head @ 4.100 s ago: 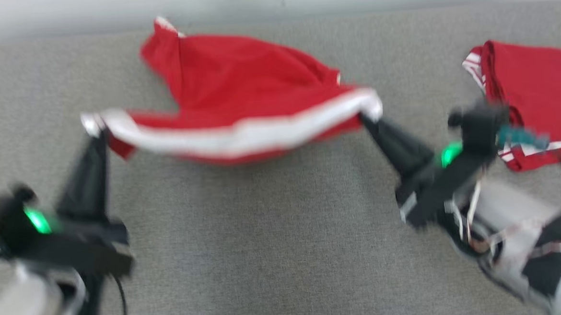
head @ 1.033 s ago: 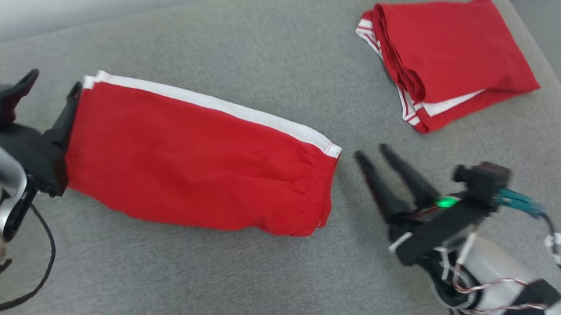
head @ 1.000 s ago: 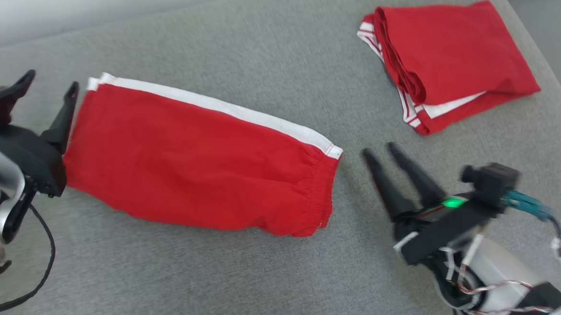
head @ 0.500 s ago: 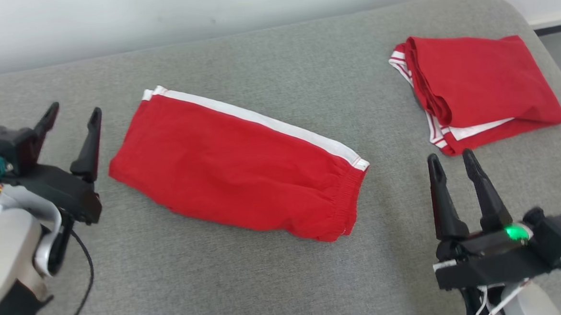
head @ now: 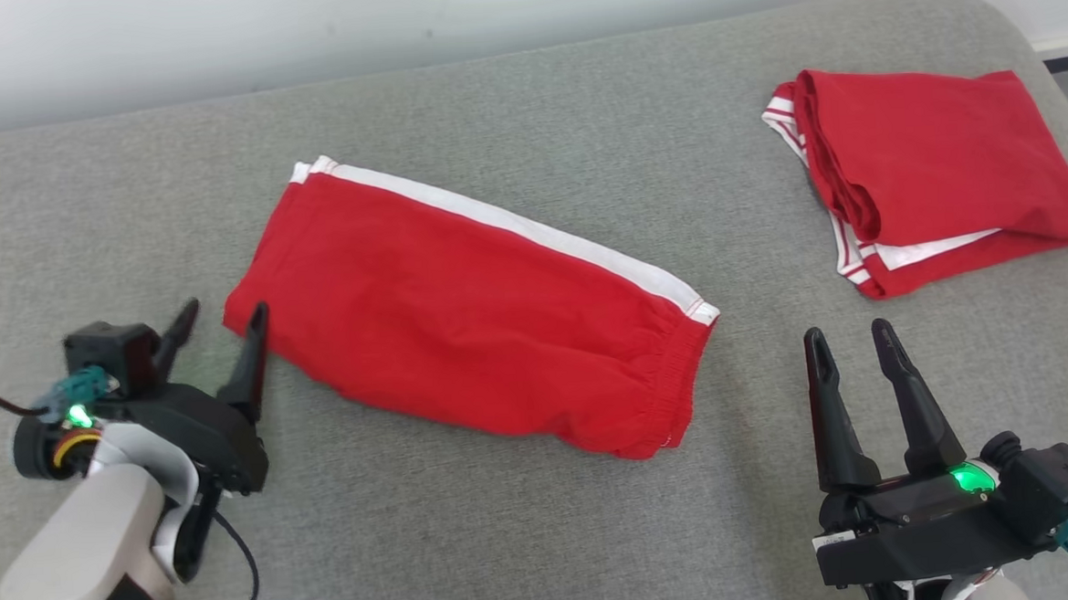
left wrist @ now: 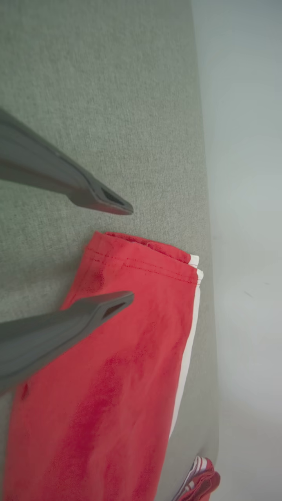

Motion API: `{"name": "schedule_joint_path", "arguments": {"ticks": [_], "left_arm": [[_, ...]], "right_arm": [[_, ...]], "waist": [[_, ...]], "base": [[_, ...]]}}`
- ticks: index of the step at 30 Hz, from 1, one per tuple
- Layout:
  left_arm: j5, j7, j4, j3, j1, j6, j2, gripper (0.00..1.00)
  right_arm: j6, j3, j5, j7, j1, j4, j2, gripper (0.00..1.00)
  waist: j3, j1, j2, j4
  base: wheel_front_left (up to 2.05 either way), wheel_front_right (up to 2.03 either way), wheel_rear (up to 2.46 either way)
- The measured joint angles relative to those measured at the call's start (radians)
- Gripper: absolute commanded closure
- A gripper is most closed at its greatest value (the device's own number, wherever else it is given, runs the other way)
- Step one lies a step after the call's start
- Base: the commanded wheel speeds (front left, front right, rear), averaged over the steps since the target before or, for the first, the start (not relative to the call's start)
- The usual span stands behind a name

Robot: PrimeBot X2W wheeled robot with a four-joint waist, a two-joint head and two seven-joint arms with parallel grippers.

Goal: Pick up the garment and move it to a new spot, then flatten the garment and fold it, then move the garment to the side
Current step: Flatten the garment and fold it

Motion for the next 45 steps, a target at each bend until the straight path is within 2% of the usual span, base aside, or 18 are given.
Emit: {"name": "schedule_joint_path", "arguments": {"ticks": [6,16,22,23,24,25,28,34,41,45], "left_arm": [[-0.005,-0.002,0.126,-0.02,-0.021,-0.034,-0.043,0.0],[0.022,-0.007,0.246,-0.035,-0.064,-0.045,-0.056,0.0],[-0.008,-0.008,0.29,-0.029,-0.077,-0.053,-0.081,0.02],[-0.01,-0.009,0.29,-0.027,-0.077,-0.053,-0.084,0.25],[-0.014,-0.009,0.29,-0.025,-0.076,-0.053,-0.085,0.82],[-0.017,-0.01,0.29,-0.026,-0.076,-0.054,-0.089,1.0],[-0.022,-0.01,0.284,-0.041,-0.072,-0.058,-0.107,1.0],[-0.033,-0.01,0.257,-0.041,-0.03,-0.058,-0.107,1.0],[-0.015,-0.01,0.189,0.031,0.066,-0.057,-0.118,1.0],[0.013,-0.01,0.127,0.081,0.138,-0.029,-0.136,1.0]], "right_arm": [[0.0,0.019,0.0,0.0,-0.01,0.015,-0.009,0.0],[0.0,0.031,0.0,0.0,-0.011,0.028,-0.007,0.0],[0.0,0.044,0.001,0.0,-0.015,0.043,-0.009,0.0],[0.0,0.044,0.001,0.0,-0.016,0.045,-0.01,0.0],[0.0,0.044,0.001,0.0,-0.017,0.047,-0.011,0.0],[0.0,0.044,0.001,0.0,-0.017,0.047,-0.012,0.0],[0.0,0.046,0.002,0.0,-0.017,0.052,-0.016,0.0],[0.0,0.062,0.007,0.0,-0.01,0.065,-0.016,0.0],[0.0,0.051,0.022,0.0,0.03,0.085,-0.018,0.0],[0.0,0.037,0.027,0.0,0.057,0.09,-0.019,0.0]], "waist": [[0.005,0.0,0.0,-0.027],[0.027,0.0001,0.0001,-0.06],[0.029,0.0001,0.0,-0.071],[0.027,0.0001,0.0,-0.072],[0.024,0.0001,0.0,-0.072],[0.021,0.0001,0.0,-0.071],[0.008,0.0001,0.0001,-0.066],[-0.036,0.0001,0.0001,-0.047],[-0.108,0.0,0.0,-0.009],[-0.138,-0.0001,0.0,0.031]], "base": [[0.0,0.0,0.0],[0.0,0.0,0.0],[0.0,0.0,0.0],[0.0,0.0,0.0],[0.0,0.0,0.0],[0.0,0.0,0.0],[0.0,0.0,0.0],[0.0,0.0,0.0],[0.0,0.0,0.0],[0.0,0.0,0.0]]}}
